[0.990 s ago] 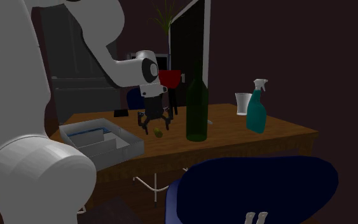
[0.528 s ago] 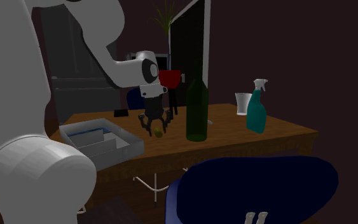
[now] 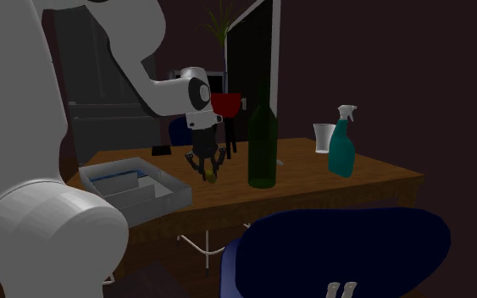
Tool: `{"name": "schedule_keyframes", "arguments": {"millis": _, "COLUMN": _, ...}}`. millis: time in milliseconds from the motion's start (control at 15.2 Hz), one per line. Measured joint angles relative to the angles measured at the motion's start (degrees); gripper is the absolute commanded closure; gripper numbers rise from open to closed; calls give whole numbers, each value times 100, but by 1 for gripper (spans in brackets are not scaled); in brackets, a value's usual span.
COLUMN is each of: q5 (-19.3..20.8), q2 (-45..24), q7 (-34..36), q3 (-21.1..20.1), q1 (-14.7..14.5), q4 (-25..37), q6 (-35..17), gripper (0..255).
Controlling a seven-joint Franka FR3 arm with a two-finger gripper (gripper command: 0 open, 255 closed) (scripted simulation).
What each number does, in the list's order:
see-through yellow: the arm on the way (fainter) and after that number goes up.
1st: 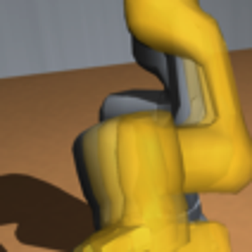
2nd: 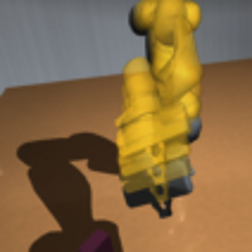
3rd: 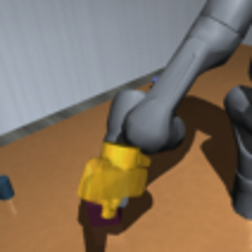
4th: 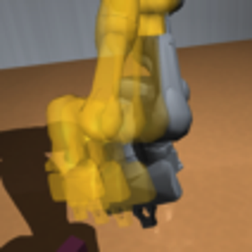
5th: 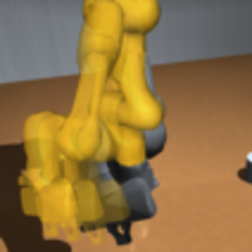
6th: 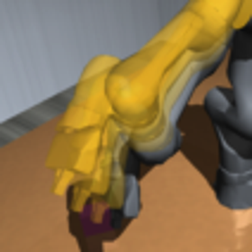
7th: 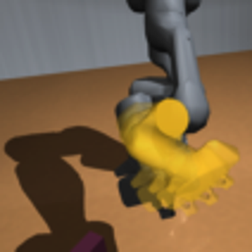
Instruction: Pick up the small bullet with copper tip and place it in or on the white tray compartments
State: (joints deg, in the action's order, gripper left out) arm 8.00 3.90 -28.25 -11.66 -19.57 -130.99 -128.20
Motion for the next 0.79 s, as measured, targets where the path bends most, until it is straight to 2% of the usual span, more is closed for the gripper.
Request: {"name": "schedule_keyframes", "arguments": {"millis": 792, "q5": -149, "q2": 351, "q7": -172, "q3": 24, "q1": -4, "q4": 402, "q6": 752, "gripper": 255}}
